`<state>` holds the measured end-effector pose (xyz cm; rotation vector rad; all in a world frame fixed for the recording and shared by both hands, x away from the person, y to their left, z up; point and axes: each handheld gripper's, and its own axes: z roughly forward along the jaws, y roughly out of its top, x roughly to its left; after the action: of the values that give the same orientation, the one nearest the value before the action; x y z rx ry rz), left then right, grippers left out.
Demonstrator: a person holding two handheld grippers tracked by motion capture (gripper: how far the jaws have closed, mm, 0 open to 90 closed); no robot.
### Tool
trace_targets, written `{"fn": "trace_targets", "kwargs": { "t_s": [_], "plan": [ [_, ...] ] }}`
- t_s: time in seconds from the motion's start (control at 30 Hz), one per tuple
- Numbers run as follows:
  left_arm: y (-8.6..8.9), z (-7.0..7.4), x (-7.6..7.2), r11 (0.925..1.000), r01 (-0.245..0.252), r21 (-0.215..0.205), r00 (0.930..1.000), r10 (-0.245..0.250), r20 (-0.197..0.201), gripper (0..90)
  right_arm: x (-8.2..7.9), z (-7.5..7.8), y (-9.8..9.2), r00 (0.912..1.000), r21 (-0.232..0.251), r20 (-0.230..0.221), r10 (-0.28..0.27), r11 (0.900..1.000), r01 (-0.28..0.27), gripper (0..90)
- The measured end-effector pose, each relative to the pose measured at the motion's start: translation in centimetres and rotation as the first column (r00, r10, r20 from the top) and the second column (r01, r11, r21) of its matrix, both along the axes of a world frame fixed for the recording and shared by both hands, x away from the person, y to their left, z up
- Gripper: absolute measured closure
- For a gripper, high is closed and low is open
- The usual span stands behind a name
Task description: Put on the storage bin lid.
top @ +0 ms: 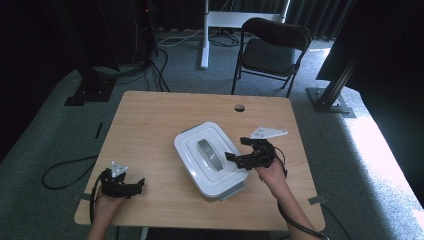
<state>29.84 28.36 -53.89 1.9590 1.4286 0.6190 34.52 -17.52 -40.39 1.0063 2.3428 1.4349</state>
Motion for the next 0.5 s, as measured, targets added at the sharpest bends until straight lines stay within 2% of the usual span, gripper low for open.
{"fn": "trace_targets", "kwargs": {
  "t_s": [0.07, 0.13, 0.2, 0.23, 0.33, 0.4, 0.5],
  "plan": [
    [-0.1, 0.3, 0.2, 0.9999, -0.004, -0.017, 1.0, 0.004, 0.008, 2.1, 0.8, -0.1, -1.1, 0.9985, 0.01, 0.025, -0.049, 0.999, 0.049, 12.4],
    [-0.4, 0.5, 0.3, 1.0, -0.006, -0.008, 0.9999, 0.006, 0.014, 2.1, 1.5, -0.5, -2.3, 0.995, 0.032, 0.034, -0.093, 0.995, 0.092, 12.4],
    [-0.9, 0.5, 0.5, 0.9999, 0.012, -0.009, 0.9999, -0.012, -0.001, 2.1, 2.2, -1.1, -3.3, 0.9917, 0.034, 0.039, -0.122, 0.992, 0.121, 12.4],
    [-1.2, 0.5, 0.6, 0.9998, 0.015, -0.009, 0.9999, -0.015, -0.002, 2.1, 2.6, -1.5, -3.8, 0.9868, 0.022, 0.043, -0.156, 0.988, 0.155, 12.4],
    [-2.4, 0.7, 0.9, 0.9994, 0.033, 0.008, 0.9995, -0.033, 0.0, 2.1, 3.3, -2.7, -4.6, 0.9776, -0.015, 0.04, -0.207, 0.978, 0.207, 12.4],
    [-3.3, 0.9, 1.1, 0.9989, 0.047, 0.004, 0.9988, -0.047, 0.013, 2.1, 3.7, -3.6, -5.1, 0.9697, -0.051, 0.033, -0.242, 0.969, 0.243, 12.4],
    [-4.8, 1.3, 1.4, 0.9974, 0.072, 0.007, 0.9971, -0.072, 0.024, 2.1, 4.2, -5.0, -5.9, 0.9626, -0.044, 0.0, -0.271, 0.962, 0.271, 12.4]
  ]
}}
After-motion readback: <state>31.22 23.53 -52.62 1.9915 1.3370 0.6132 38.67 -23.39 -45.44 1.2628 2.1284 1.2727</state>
